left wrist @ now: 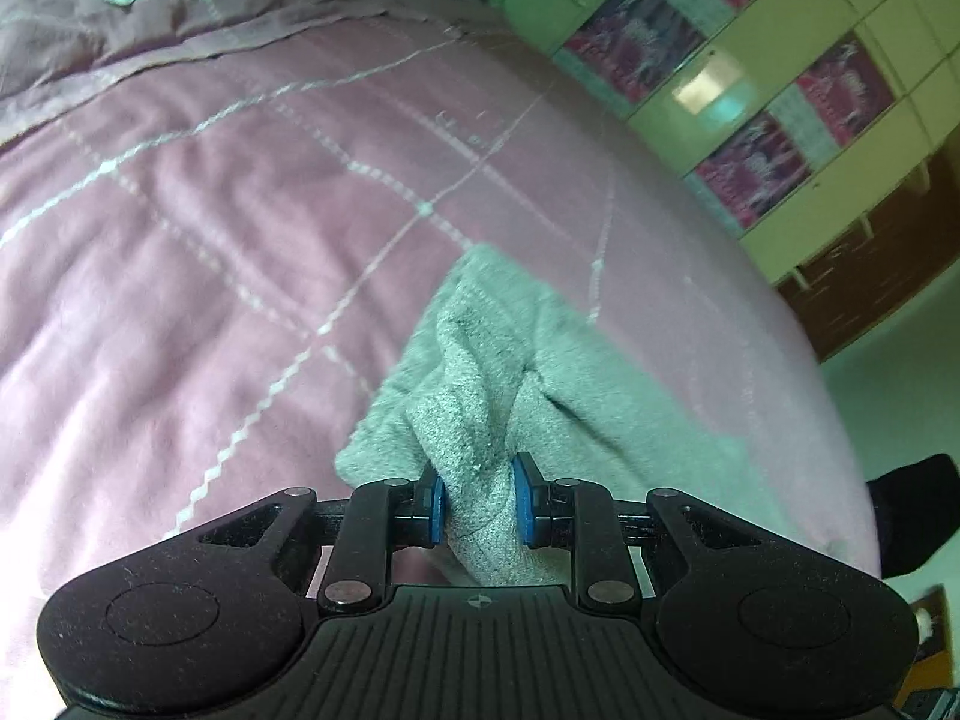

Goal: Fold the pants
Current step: 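Lift the cuffs with both tools and fold them toward the waistband, then open the left tool to release its cuff while the right tool keeps holding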

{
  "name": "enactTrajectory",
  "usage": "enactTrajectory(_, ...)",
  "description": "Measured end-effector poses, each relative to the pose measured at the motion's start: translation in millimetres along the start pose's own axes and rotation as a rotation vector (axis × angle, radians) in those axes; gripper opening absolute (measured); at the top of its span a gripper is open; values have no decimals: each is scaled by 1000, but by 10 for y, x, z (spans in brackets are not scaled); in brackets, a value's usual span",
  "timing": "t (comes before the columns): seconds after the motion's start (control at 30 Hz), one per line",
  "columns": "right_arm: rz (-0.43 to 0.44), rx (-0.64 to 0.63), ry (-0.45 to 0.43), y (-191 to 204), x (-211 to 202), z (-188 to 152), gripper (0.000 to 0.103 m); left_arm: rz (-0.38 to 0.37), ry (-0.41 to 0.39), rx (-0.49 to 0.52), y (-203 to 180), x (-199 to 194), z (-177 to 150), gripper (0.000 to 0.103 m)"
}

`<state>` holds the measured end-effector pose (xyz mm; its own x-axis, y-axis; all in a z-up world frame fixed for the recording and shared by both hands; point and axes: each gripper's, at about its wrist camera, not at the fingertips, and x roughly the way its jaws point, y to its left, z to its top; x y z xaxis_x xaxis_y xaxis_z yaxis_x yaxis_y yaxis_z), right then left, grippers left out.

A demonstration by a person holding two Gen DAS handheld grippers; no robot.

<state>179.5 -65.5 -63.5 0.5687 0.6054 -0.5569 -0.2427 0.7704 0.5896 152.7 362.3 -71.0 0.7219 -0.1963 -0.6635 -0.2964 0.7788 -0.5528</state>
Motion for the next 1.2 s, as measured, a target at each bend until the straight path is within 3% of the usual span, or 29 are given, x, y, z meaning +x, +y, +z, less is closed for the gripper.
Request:
enactTrajectory(0.07, -28, 22, 43, -45, 170, 87, 4, 27, -12, 6, -37, 21, -44, 23)
enactTrajectory(0.13, -9, 80, 26, -113, 169, 105, 4, 68, -13, 47, -147, 24, -46, 23)
enactTrajectory(0.2, 4, 94, 14, -142, 134, 126, 12, 99, -12, 59, -231, -47, -45, 31)
enactTrajectory(0.23, 8, 93, 11, -161, 79, 117, 22, 120, -21, 73, -282, -123, -62, 35)
enactTrajectory(0.27, 6, 84, -13, -166, -11, 114, 33, 170, -44, 97, -353, -220, -94, 56)
enactTrajectory(0.3, -4, 72, -44, -118, -62, 134, 41, 227, -78, 121, -420, -316, -142, 87)
enactTrajectory(0.33, -19, 70, -80, -140, -176, 169, 56, 262, -129, 146, -505, -443, -200, 96)
enactTrajectory(0.4, -34, 101, -137, -242, -350, 262, 62, 225, -160, 153, -568, -554, -266, 98)
enactTrajectory(0.47, -59, 145, -167, -457, -491, 352, 62, 208, -113, 136, -605, -491, -334, 98)
enactTrajectory(0.57, -110, 274, -183, -825, -502, 479, 58, 301, -5, 185, -675, -176, -476, 98)
enactTrajectory(0.63, -90, 360, -209, -1049, -456, 536, 52, 321, 48, 198, -664, 32, -574, 98)
enactTrajectory(0.8, 13, 537, -224, -1471, -239, 731, 42, 352, 28, 211, -688, 118, -625, 103)
enactTrajectory(0.83, 15, 533, -220, -1478, -207, 753, 16, 350, 29, 211, -687, 111, -626, 103)
enactTrajectory(0.87, -12, 507, -220, -1477, -203, 782, 4, 344, 31, 214, -680, 76, -636, 103)
enactTrajectory(1.1, -16, 351, -366, -1151, -876, 529, 4, 333, 26, 226, -650, 143, -636, 103)
enactTrajectory(1.2, -88, 320, -330, -1157, -975, 249, 4, 336, 26, 227, -657, 153, -645, 103)
